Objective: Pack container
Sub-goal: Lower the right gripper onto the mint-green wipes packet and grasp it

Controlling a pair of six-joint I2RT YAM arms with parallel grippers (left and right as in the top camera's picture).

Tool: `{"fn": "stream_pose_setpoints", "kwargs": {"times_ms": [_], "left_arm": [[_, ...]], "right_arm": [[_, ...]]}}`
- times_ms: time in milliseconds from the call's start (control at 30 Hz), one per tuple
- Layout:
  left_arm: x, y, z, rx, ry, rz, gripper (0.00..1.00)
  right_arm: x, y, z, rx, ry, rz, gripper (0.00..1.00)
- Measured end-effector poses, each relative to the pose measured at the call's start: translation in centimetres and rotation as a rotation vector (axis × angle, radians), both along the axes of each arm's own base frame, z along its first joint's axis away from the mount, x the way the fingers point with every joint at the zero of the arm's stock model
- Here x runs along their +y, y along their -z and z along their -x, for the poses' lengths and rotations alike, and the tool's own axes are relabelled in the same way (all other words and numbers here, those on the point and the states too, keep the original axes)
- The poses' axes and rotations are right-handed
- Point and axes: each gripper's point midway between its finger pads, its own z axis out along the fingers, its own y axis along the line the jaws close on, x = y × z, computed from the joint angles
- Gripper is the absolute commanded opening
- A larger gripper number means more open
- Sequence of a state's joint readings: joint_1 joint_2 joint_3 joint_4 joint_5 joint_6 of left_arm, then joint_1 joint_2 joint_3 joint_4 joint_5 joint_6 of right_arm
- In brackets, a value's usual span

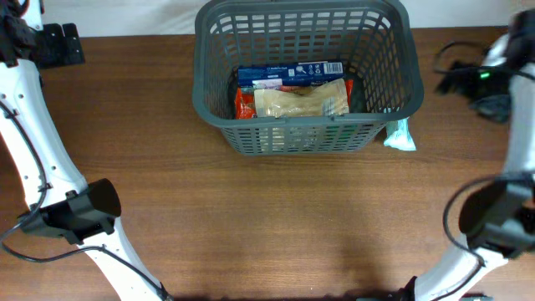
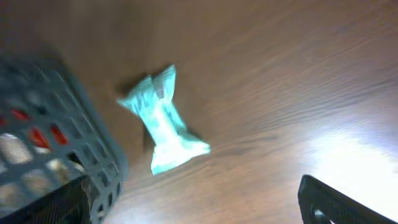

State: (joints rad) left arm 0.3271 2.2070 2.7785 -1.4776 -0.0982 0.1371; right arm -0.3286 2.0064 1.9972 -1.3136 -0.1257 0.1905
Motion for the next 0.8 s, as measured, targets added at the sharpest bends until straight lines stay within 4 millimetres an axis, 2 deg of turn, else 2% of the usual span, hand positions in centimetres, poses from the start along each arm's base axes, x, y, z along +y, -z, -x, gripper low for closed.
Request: {"fn": "stream_pose_setpoints", "kwargs": {"times_ms": [167, 467, 600, 667, 800], "left_arm": [[0.0, 0.0, 0.0, 0.000, 0.000, 0.000, 0.99], [0.0, 0.0, 0.0, 0.000, 0.000, 0.000, 0.99], [0.0, 0.0, 0.0, 0.000, 0.000, 0.000, 0.99], [0.0, 0.0, 0.0, 0.000, 0.000, 0.000, 0.99], [0.0, 0.0, 0.0, 0.000, 0.000, 0.000, 0.99]], "right_arm": [[2.4, 4.8, -1.2, 0.088, -0.077, -0.046, 0.99], [4.1, 12.0, -1.2, 0.233, -0.163, -0.124, 0.96], [4.9, 14.0, -1.4, 0.263, -0.190, -0.131, 0.93], [5.5, 14.4, -1.6, 0.267, -0.203, -0.130, 0.93], [6.1, 14.6, -2.1, 0.252, -0.222, -0.121, 0.84]]}}
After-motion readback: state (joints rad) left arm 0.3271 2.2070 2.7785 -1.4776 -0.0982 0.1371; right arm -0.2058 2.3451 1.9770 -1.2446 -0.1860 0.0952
